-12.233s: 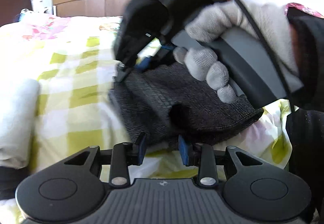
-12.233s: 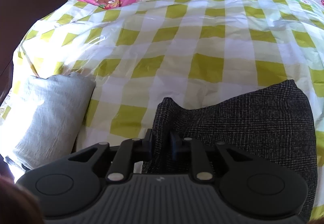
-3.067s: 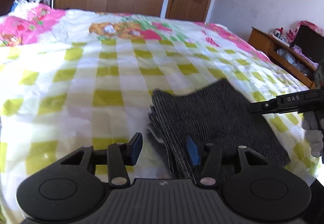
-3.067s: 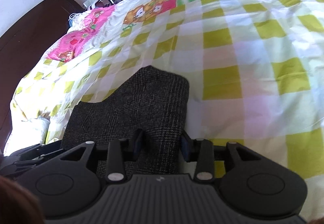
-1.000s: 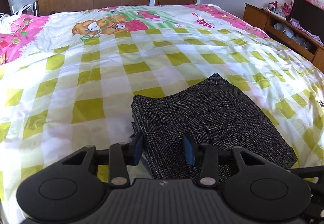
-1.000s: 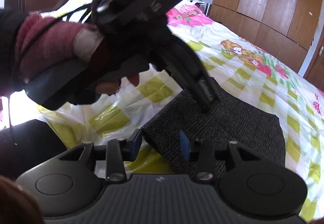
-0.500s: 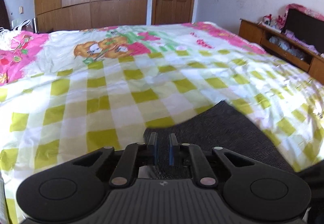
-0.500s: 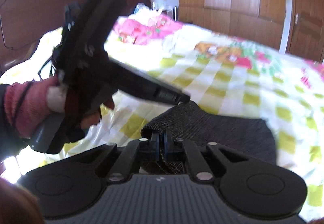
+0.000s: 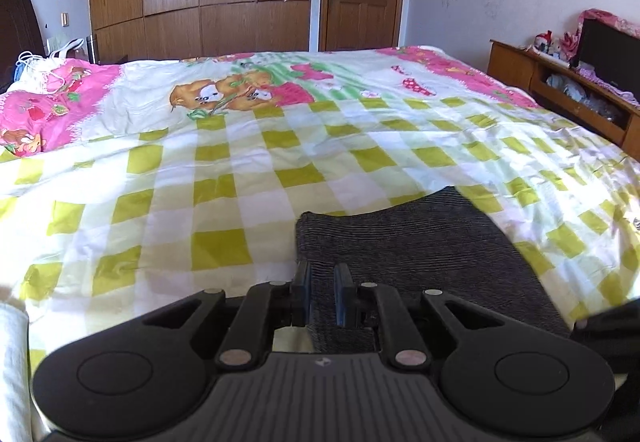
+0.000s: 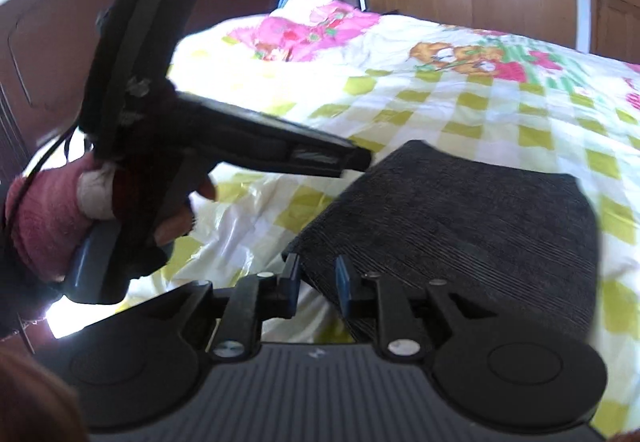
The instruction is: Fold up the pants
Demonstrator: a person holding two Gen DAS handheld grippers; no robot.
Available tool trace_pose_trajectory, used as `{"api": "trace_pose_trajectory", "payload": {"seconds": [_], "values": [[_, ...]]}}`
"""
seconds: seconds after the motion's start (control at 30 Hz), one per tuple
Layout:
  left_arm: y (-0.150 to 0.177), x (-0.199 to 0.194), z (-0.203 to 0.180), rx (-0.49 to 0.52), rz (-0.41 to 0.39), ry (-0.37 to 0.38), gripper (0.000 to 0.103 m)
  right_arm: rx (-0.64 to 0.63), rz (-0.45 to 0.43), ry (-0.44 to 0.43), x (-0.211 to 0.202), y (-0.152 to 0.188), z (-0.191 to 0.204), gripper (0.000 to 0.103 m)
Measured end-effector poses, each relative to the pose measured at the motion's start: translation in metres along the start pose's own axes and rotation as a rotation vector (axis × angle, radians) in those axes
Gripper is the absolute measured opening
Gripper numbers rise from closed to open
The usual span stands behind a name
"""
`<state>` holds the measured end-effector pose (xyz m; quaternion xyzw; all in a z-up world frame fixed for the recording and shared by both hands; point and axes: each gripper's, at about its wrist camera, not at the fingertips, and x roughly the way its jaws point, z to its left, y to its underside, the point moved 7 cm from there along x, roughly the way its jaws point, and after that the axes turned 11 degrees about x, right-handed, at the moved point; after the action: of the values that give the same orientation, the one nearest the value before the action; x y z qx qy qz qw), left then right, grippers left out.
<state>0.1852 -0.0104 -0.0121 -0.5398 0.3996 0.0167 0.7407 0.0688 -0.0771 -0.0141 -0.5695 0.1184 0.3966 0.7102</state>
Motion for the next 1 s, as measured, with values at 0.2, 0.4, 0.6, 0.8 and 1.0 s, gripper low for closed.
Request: {"api": "trace_pose_trajectory", "payload": {"seconds": [0.2, 0.4, 0.6, 0.8, 1.0], "values": [[0.043, 0.01, -0.034, 0.114, 0.12, -0.01, 0.027, 0.068, -0.051, 0.109, -0.033, 0.002, -0.042, 0.023], [0.031, -0.001, -0.033, 0.09, 0.086, 0.003, 0.027, 0.188, -0.047, 0.274, -0.038, 0.004, -0.101, 0.023], [0.0, 0.006, -0.026, 0.062, 0.025, 0.021, 0.03, 0.337, -0.065, 0.298, -0.038, -0.009, -0.149, 0.028], [0.015, 0.04, -0.017, -0.007, 0.068, 0.004, 0.03, 0.328, -0.034, 0.32, -0.013, -0.021, -0.167, 0.033], [0.026, 0.041, -0.03, -0.032, 0.063, 0.036, 0.035, 0.412, 0.026, 0.236, 0.004, -0.021, -0.185, 0.04]]}}
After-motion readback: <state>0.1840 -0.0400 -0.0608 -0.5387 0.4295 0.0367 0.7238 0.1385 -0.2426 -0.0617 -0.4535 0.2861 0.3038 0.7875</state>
